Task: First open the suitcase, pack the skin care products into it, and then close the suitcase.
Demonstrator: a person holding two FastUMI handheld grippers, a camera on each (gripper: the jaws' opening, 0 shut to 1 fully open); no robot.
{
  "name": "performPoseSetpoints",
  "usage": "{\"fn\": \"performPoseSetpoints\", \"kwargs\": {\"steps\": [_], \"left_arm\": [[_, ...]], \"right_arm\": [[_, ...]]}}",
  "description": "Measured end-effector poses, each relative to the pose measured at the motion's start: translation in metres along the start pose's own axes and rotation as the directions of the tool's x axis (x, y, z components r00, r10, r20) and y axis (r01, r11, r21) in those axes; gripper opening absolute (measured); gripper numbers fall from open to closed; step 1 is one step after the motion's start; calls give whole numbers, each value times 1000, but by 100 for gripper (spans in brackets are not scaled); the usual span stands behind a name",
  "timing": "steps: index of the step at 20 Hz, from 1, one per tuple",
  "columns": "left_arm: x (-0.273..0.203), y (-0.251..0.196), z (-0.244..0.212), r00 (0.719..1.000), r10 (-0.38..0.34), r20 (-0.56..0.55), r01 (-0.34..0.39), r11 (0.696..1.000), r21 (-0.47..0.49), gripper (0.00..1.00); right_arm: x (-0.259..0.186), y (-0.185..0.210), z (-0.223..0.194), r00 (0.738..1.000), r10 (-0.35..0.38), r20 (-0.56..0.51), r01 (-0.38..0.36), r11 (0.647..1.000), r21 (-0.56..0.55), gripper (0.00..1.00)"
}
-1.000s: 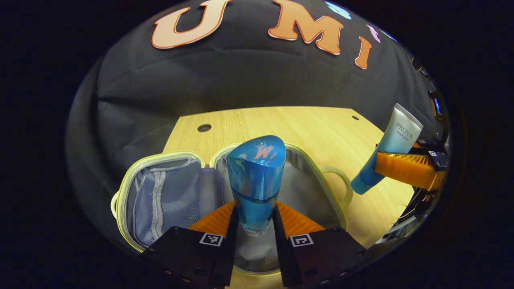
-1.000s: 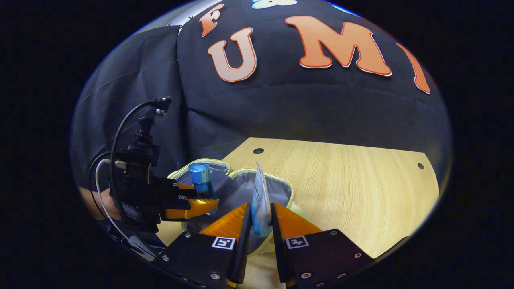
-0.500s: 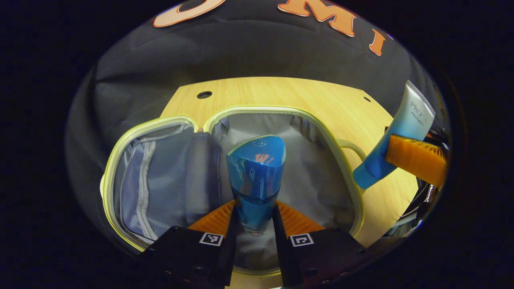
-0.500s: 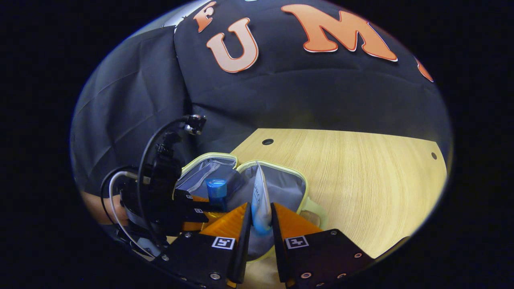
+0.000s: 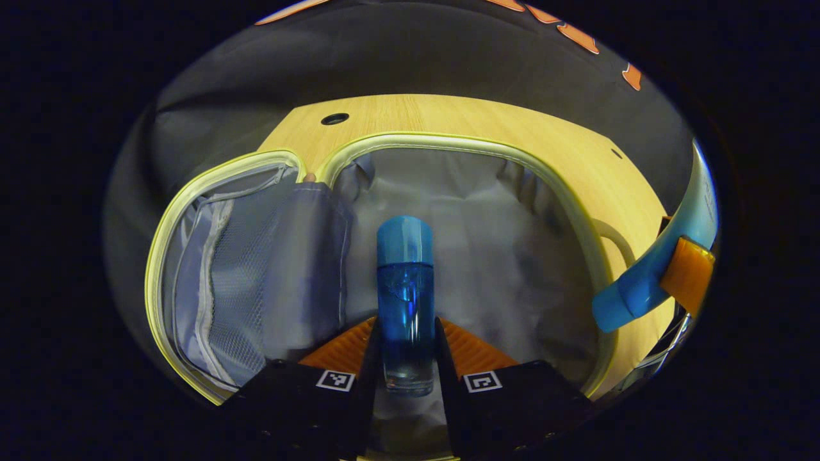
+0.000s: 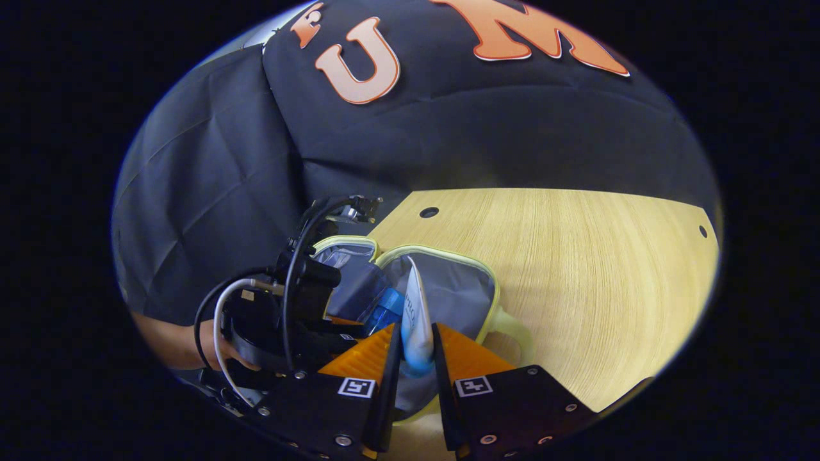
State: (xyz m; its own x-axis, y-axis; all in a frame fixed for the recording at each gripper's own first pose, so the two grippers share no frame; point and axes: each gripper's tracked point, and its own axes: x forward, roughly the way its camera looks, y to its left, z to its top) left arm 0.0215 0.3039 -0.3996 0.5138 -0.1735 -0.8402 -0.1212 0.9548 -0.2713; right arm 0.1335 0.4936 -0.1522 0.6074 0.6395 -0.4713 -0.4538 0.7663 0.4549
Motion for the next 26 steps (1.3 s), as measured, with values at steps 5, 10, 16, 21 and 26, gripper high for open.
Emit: {"fn": "performPoseSetpoints", "kwargs": {"steps": [5,10,16,21,26], "left_arm": [[-8,3,8,999,2,38,-2,1000,-3,48],[-60,21,28,981,37,191,-43,999,32,60],[-112,80,23,951,155,266,-139,987,-81,63],[-137,145,-5,929,274,249,-229,954,-195,63],[-147,191,-45,917,336,216,-255,909,-331,66]], "right_arm": [[12,-7,-6,999,8,-39,-6,999,35,31],[28,-4,-26,993,11,-113,-5,998,55,31],[39,-10,-52,970,-9,-244,38,993,115,26],[51,-14,-57,943,-12,-331,95,968,234,34],[49,-9,-55,943,-8,-332,98,962,254,43]]}}
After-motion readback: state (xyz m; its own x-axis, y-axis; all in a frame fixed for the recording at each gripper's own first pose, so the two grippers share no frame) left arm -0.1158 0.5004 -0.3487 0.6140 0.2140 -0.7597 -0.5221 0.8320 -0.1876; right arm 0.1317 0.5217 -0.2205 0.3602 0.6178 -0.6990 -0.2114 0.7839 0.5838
